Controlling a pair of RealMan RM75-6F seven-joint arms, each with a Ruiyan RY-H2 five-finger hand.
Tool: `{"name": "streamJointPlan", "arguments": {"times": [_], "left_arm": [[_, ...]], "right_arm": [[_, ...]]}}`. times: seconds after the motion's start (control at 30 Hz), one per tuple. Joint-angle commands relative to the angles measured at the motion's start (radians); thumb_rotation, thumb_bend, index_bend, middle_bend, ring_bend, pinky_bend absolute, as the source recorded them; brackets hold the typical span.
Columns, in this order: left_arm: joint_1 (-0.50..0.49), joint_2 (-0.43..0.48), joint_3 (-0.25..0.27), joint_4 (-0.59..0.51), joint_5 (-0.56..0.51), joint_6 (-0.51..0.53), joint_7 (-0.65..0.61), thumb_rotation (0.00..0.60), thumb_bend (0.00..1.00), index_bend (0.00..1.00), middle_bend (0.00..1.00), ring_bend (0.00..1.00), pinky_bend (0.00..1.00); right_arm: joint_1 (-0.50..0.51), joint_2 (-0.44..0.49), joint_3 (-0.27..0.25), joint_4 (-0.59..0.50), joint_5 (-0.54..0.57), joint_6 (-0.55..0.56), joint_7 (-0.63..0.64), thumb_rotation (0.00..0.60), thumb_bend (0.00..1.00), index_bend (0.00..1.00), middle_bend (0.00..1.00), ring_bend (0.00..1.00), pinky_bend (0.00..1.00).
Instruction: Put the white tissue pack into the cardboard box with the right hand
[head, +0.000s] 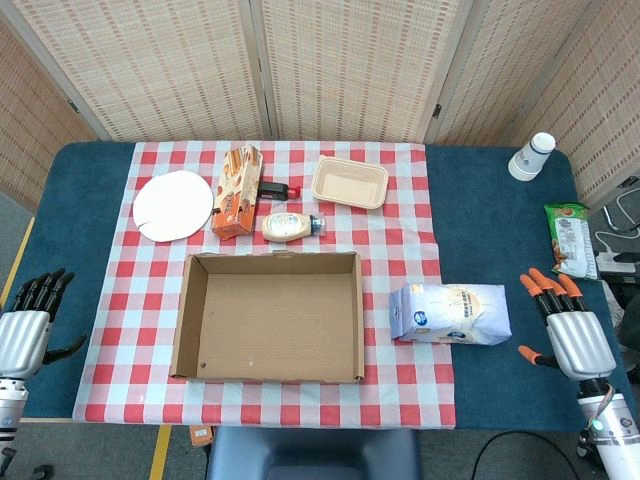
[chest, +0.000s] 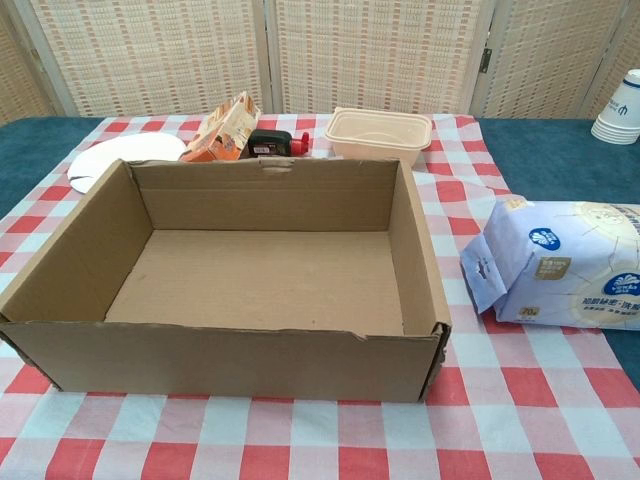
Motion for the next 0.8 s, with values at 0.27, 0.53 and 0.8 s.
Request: {"name": "streamJointPlan", "arguments": {"times": [0.27,0.53,0.8], "left_arm": [[0.001,-0.002,0.006,-0.007,0.014,0.007,0.008,0.6,0.2,0.0,0.0,0.0,0.07],[0.0,0.0,0.014,-0.003,0.018,-0.004,0.001,0.6,0.2,0.0,0.0,0.0,0.07],[0.007,0.012,0.012,-0.014,0.015,0.006,-0.014,0.6,0.2,0.0,0.0,0.0,0.07]], "right_arm": [[-0.007,0.02,0.0,-0.014,-0.008,0.015,0.008,0.6,0.0,0.02,0.0,0.0,0.0],[-0.011,0.087,0.013,-0.102,0.012,0.021,-0.017,0.6,0.0,0.01,0.0,0.0,0.0],[-0.015,0.089,0.004,-0.101,0.015,0.01,-0.015,0.6,0.0,0.01,0.0,0.0,0.0]]}}
